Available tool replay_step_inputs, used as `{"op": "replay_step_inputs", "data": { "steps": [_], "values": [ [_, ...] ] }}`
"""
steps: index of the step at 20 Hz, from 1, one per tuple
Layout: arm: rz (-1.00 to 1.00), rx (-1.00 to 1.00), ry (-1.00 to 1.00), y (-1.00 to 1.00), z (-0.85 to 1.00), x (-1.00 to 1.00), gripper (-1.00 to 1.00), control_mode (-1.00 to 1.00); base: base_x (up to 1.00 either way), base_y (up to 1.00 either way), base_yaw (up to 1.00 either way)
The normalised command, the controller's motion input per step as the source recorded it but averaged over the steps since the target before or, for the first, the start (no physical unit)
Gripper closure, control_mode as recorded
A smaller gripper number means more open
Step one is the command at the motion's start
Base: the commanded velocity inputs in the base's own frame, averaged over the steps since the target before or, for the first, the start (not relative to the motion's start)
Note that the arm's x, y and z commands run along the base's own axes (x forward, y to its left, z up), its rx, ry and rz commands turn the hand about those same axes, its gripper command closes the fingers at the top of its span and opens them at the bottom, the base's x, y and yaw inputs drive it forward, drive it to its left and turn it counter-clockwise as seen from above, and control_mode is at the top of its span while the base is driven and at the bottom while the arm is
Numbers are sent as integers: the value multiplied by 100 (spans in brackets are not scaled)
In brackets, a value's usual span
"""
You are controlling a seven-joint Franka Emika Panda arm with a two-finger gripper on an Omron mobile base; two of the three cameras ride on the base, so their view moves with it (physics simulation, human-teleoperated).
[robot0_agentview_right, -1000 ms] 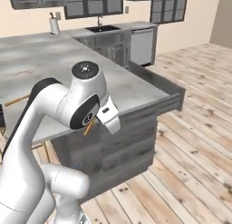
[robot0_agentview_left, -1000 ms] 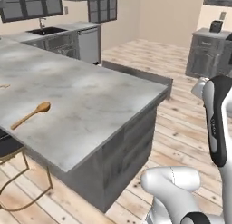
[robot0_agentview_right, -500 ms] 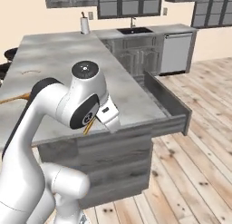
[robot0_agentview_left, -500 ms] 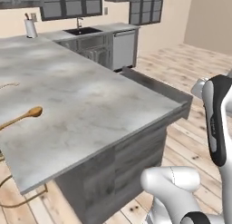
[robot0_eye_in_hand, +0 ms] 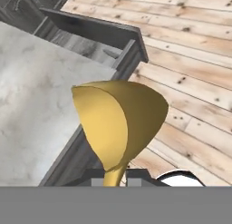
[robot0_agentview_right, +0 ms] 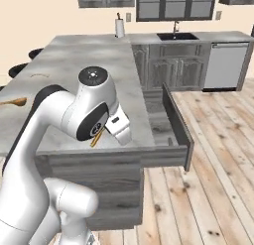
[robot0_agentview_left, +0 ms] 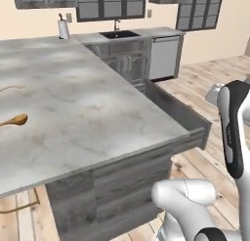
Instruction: Pick up the metallic utensils from the counter and place them in the open drawer. Make sure not to pick up any wooden utensils.
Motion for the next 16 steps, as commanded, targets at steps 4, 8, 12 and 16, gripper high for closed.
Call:
{"op": "replay_step_inputs", "data": {
  "steps": [4, 8, 12, 16],
  "values": [
    [0, 0, 0, 0, 0, 0, 100, 100, 30, -100, 37],
    [0, 0, 0, 0, 0, 0, 100, 100, 28, -97, 36],
    [0, 0, 0, 0, 0, 0, 100, 100, 38, -54, 30],
    [0, 0, 0, 0, 0, 0, 100, 100, 25, -5, 19]
  ]
}}
